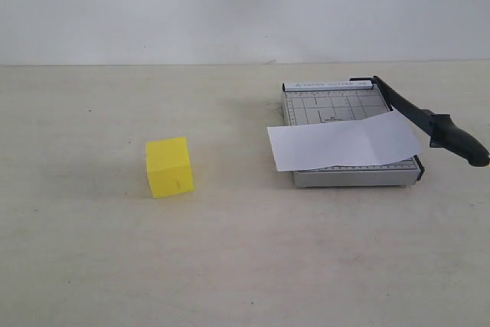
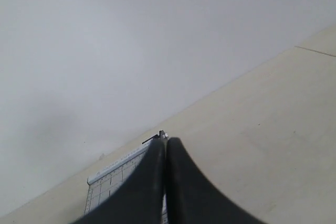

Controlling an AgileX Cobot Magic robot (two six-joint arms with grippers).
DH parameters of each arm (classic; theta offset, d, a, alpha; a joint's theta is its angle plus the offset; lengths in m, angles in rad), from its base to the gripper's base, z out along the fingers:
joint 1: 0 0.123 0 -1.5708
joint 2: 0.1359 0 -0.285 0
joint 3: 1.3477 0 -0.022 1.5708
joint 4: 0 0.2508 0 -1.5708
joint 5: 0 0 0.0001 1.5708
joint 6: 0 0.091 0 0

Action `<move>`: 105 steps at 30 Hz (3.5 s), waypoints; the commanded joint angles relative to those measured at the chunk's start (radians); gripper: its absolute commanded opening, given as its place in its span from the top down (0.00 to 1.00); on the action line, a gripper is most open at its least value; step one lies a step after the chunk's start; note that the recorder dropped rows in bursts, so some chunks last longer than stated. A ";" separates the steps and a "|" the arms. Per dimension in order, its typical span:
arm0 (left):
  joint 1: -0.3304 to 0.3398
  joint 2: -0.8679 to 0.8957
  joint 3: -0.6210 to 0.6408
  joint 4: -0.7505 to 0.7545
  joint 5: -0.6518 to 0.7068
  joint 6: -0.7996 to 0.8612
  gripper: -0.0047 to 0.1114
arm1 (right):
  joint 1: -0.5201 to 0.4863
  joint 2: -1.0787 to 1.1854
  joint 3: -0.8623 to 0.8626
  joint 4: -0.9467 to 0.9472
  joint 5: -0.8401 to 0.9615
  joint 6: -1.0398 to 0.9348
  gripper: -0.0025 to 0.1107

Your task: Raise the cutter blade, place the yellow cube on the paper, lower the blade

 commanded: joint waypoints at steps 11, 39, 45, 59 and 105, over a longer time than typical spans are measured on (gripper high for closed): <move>-0.005 -0.003 -0.001 0.004 -0.063 -0.038 0.92 | 0.000 -0.006 -0.014 -0.009 -0.034 -0.059 0.97; -0.005 -0.003 -0.001 0.004 -0.513 -0.135 0.92 | 0.000 -0.006 -0.075 -0.001 -0.009 -0.122 0.97; -0.005 -0.003 -0.001 0.006 -0.525 -0.135 0.92 | 0.000 -0.006 -0.075 -0.001 0.012 -0.078 0.97; -0.005 -0.003 -0.001 0.047 -0.308 -0.686 0.92 | 0.000 -0.006 -0.079 0.001 0.042 -0.067 0.97; -0.069 -0.003 -0.446 -0.090 0.785 -0.333 0.51 | 0.000 0.930 -1.056 -0.257 1.060 -0.227 0.37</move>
